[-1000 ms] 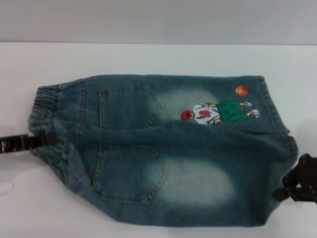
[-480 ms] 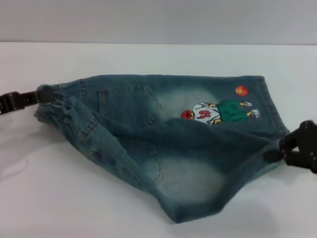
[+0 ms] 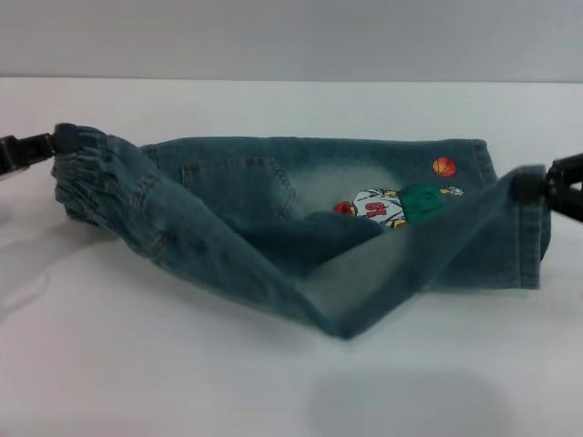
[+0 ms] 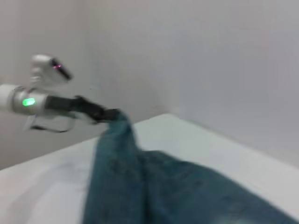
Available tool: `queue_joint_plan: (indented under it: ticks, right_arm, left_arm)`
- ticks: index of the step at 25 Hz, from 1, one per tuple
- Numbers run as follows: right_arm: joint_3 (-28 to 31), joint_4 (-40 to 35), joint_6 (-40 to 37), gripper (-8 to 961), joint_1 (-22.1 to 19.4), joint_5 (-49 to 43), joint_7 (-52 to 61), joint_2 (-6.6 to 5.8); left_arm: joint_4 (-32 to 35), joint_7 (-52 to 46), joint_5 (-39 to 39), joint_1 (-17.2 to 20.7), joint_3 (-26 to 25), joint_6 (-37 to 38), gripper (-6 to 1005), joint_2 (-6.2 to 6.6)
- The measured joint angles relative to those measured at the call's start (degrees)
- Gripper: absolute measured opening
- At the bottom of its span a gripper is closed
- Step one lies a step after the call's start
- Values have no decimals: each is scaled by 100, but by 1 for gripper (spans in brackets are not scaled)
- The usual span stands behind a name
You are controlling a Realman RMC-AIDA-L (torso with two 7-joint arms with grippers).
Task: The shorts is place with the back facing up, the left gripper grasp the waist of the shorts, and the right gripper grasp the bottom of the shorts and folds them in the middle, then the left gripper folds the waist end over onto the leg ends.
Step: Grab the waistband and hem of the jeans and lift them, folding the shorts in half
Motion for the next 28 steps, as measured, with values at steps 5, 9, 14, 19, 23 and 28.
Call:
queue_joint_plan:
  ticks: [5, 9, 14, 19, 23, 28]
  right_arm:
    - [94, 278, 763, -1, -53, 110, -223, 4]
    - [120, 433, 1347, -1, -57, 237, -287, 32]
    - [137, 610, 1981, -1, -58, 464, -405, 76]
    - [97, 781, 2407, -2, -25, 524, -431, 50]
    - [80, 876, 2648, -2, -8, 524, -458, 70]
    - [76, 1178, 2900, -2, 27, 520, -661, 104]
  left_arm:
    - [-22, 147, -100, -1, -45, -363, 179, -70]
    - [-30, 239, -123, -23, -47, -734, 182, -200]
    - [-33, 324, -144, -62, -6, -1134, 185, -296]
    - [-34, 327, -147, -142, 1, -1403, 187, -309]
    - [-34, 330, -127, -198, 15, -1575, 190, -315]
    - [-35, 337, -115, -224, 78, -1773, 192, -335]
